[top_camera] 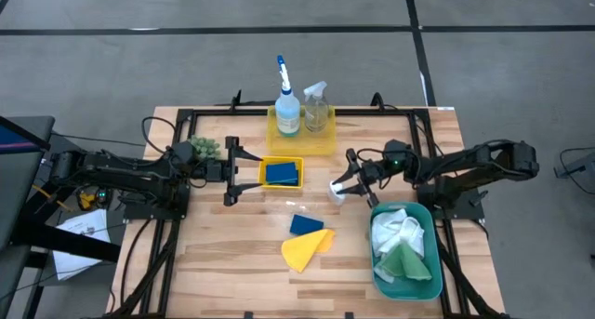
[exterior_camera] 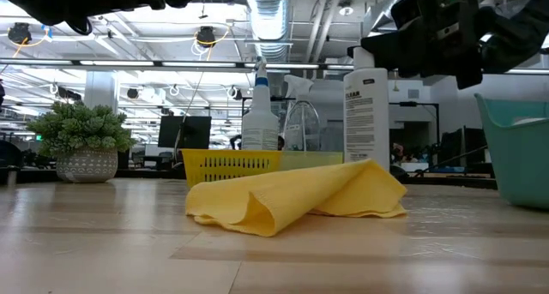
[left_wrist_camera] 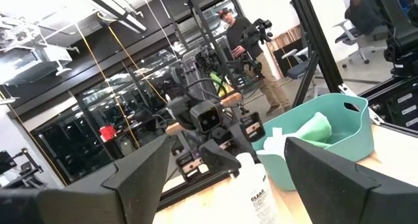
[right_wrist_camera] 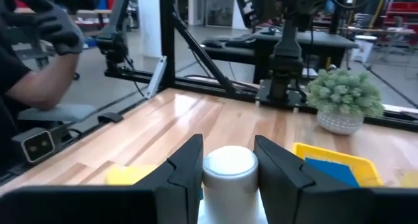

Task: Pick & Place Kitchen Items
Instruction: Put the plastic restorer bottle into the top yellow bin

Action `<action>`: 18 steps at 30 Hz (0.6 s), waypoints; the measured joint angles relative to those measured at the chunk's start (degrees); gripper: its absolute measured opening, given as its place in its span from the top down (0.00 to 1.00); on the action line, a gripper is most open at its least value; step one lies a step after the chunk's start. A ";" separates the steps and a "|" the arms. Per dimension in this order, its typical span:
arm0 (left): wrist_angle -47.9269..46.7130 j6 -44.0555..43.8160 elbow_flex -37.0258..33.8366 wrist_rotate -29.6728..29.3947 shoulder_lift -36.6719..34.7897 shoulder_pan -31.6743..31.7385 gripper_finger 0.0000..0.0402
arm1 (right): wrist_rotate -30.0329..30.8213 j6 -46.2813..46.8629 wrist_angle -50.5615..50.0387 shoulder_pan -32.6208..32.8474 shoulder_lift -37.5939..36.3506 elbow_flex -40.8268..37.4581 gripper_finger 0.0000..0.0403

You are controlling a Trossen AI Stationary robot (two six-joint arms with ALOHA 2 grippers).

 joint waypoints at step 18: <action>0.00 -0.20 0.00 0.00 0.00 -0.02 0.26 | 1.17 -0.89 -0.29 -0.78 1.96 -1.03 0.71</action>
